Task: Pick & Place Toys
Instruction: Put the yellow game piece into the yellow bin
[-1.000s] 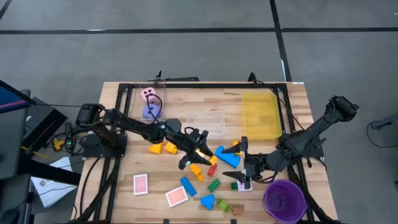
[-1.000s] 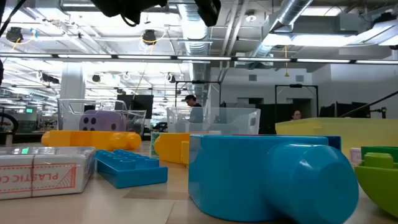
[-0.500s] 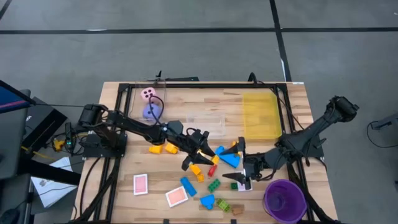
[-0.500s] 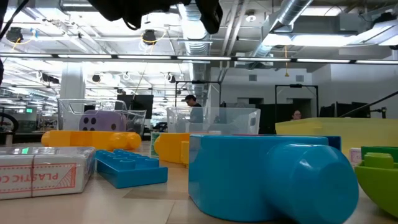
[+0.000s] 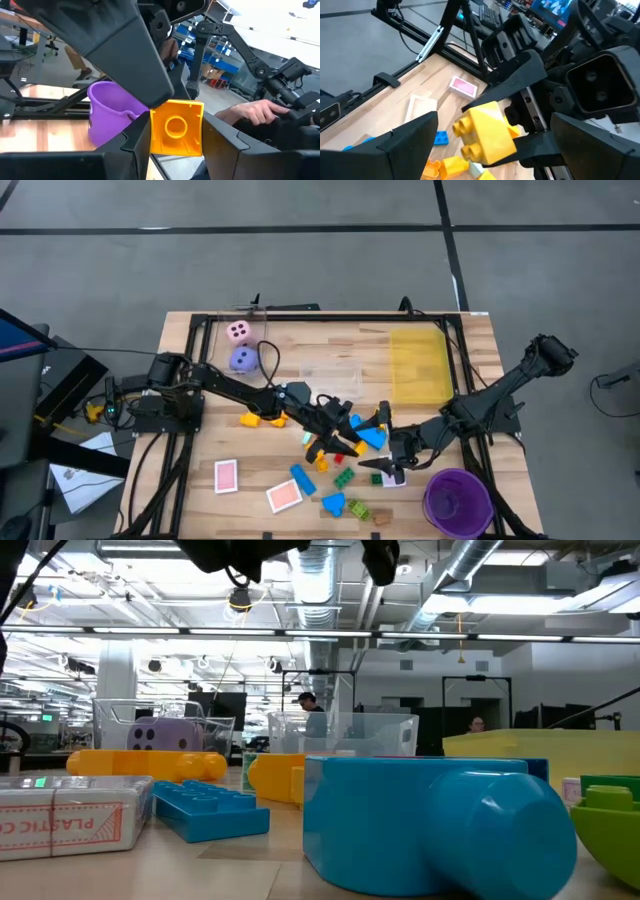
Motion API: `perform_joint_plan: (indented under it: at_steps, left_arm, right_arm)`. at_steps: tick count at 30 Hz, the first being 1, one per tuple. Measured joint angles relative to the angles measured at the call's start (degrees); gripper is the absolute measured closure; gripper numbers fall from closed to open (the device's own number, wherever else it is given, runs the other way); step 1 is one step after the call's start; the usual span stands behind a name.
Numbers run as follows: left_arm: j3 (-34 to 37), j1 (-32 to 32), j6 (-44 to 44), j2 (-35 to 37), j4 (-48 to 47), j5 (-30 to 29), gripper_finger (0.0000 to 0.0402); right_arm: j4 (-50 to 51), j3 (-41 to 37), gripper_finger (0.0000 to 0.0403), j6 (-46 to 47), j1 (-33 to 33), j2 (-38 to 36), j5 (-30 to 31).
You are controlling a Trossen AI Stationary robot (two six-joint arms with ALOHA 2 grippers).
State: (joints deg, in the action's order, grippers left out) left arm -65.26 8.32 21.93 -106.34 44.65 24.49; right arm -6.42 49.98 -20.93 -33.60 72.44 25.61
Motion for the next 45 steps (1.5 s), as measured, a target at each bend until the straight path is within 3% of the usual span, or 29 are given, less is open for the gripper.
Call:
perform_joint_plan:
  at_steps: [11, 34, 40, 45]
  left_arm:
    - [-0.1, -0.39, 0.19, -0.14, 0.39, -0.25, 0.0268]
    - [-0.08, -0.81, 1.13, -0.14, 0.21, -0.57, 0.0267]
    - [-0.08, -1.21, 0.24, -0.14, 0.39, -0.18, 0.0264]
    - [-0.06, -1.29, -2.41, -0.12, 0.54, -0.98, 0.0231]
  right_arm:
    - [1.68, 0.0, 0.0032, 0.59, -0.1, 0.0, 0.11]
    - [3.21, 0.0, 0.0244, 0.18, -0.13, 0.0, 4.13]
    - [3.12, 0.0, 0.0261, 0.3, -0.18, 0.0, 4.41]
    - [3.18, 0.0, 0.0273, -0.09, -1.07, 0.0, 8.64]
